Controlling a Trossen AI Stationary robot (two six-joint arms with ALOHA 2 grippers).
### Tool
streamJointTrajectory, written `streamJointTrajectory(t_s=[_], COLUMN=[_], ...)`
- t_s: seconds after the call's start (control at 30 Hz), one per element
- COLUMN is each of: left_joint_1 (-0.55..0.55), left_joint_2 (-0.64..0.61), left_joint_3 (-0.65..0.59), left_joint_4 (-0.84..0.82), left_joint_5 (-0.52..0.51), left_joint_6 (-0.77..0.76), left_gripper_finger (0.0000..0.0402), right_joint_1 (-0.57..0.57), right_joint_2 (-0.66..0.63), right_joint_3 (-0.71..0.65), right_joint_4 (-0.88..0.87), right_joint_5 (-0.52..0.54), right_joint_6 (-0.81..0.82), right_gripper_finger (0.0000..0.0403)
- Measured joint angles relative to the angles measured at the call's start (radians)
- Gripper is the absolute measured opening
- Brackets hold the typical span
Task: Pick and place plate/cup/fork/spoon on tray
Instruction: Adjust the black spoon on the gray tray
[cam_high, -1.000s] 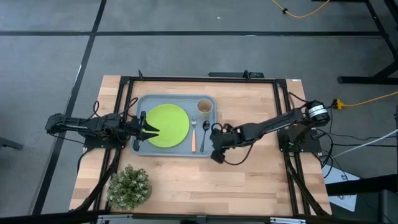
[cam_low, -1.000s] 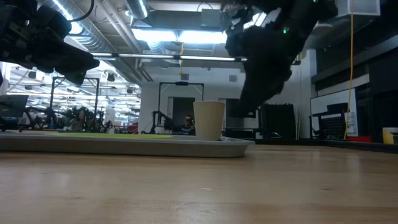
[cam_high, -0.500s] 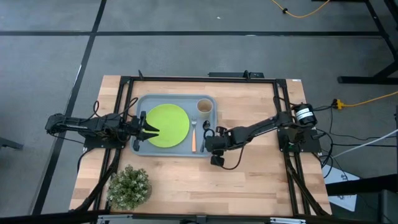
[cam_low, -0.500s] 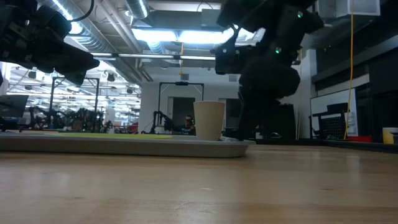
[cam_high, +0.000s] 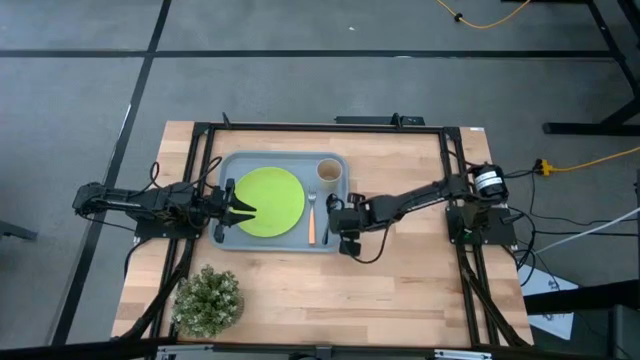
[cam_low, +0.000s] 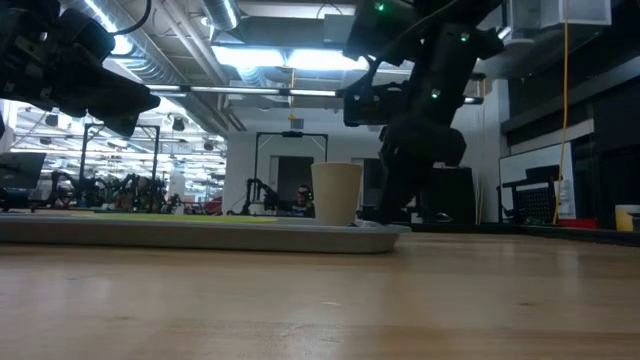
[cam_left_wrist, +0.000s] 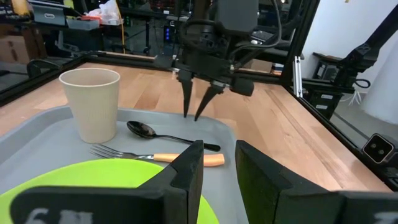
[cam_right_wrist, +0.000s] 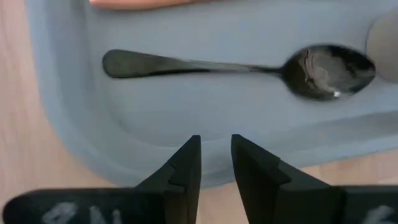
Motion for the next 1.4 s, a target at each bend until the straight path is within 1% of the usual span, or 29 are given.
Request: streamJointTrajectory(t_s=[0.23,0.6,0.8,1.0,1.17,1.4], left_joint_1=[0.0,0.0,0.0,0.0,0.0,0.0], left_joint_2=[0.0,0.0,0.0,0.0,0.0,0.0], left_joint_3=[0.0,0.0,0.0,0.0,0.0,0.0], left_joint_4=[0.0,0.0,0.0,0.0,0.0,0.0], left_joint_5=[0.0,0.0,0.0,0.0,0.0,0.0], left_joint_6=[0.0,0.0,0.0,0.0,0.0,0.0], left_gripper_finger=[0.0086,0.0086,0.0086,0.0086,0.0086,0.0086], right_joint_1=[-0.027,-0.096,-0.135,-0.154,-0.166,-0.181], right_joint_2=[0.0,0.0,0.0,0.008,0.05,0.056], right_joint_3=[-0.017,-0.018,-0.018,-0.018,-0.019,-0.019], right_joint_4=[0.038,0.074,0.085,0.09,0.092,0.097], right_joint_5=[-0.003,-0.019,-0.056,-0.056,-0.057,-0.06], right_joint_6=[-0.088,-0.166,-0.183,-0.219,-0.219,-0.22], right_gripper_finger=[0.0094,0.0094,0.0094,0.0094,0.0094,0.0094])
